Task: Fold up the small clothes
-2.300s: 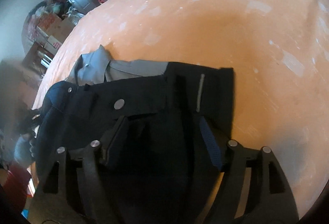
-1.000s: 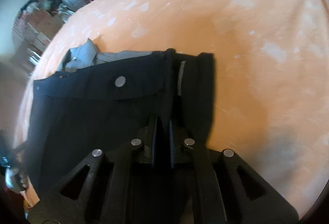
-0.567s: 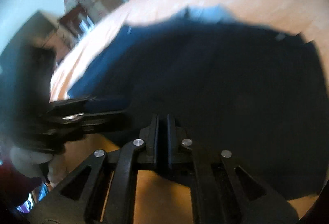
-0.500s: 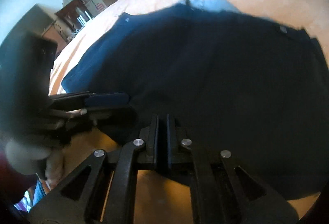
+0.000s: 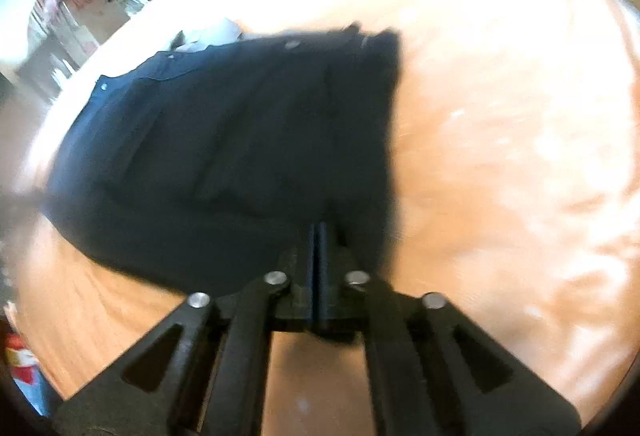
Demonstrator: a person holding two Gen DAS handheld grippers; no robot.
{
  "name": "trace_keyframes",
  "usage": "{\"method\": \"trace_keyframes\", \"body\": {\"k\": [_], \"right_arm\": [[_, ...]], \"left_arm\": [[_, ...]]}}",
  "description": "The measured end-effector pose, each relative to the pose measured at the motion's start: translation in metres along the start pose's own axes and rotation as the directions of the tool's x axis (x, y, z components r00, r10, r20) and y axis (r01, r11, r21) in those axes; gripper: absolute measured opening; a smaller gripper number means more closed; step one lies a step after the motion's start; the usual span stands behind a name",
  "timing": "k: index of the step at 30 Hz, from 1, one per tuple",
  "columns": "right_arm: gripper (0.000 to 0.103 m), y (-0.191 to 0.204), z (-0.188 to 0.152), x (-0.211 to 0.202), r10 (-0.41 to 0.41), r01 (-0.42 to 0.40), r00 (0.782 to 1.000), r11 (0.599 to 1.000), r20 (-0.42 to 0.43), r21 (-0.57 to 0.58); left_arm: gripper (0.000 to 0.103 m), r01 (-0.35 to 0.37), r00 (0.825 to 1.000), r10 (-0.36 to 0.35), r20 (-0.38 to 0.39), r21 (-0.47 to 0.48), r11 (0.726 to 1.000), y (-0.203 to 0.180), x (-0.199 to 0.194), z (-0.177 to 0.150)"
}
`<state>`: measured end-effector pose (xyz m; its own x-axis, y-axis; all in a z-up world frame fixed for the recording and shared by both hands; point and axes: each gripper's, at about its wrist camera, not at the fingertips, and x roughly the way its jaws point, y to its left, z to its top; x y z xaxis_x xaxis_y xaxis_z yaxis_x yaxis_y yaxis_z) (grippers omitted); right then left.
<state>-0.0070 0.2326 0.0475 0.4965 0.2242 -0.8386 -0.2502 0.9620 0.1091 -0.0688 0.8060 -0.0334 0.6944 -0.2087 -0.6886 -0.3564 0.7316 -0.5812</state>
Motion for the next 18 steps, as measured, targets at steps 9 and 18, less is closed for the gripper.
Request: {"method": "trace_keyframes", "body": {"k": [9,18], "right_arm": [[0.07,0.058,-0.065,-0.03,-0.049,0.056,0.998,0.981,0.039,-0.184],[0.103,0.056,-0.092,-0.014,-0.084,0.082,0.996,0.989,-0.007,-0.124]], "left_arm": [[0.07,-0.241,0.964,0.266,0.01,0.459,0.855,-0.089,-0.012,-0.096],[0.103,-0.345,0.911,0.412,-0.005,0.536,0.771,-0.1,0.015,-0.124]]}}
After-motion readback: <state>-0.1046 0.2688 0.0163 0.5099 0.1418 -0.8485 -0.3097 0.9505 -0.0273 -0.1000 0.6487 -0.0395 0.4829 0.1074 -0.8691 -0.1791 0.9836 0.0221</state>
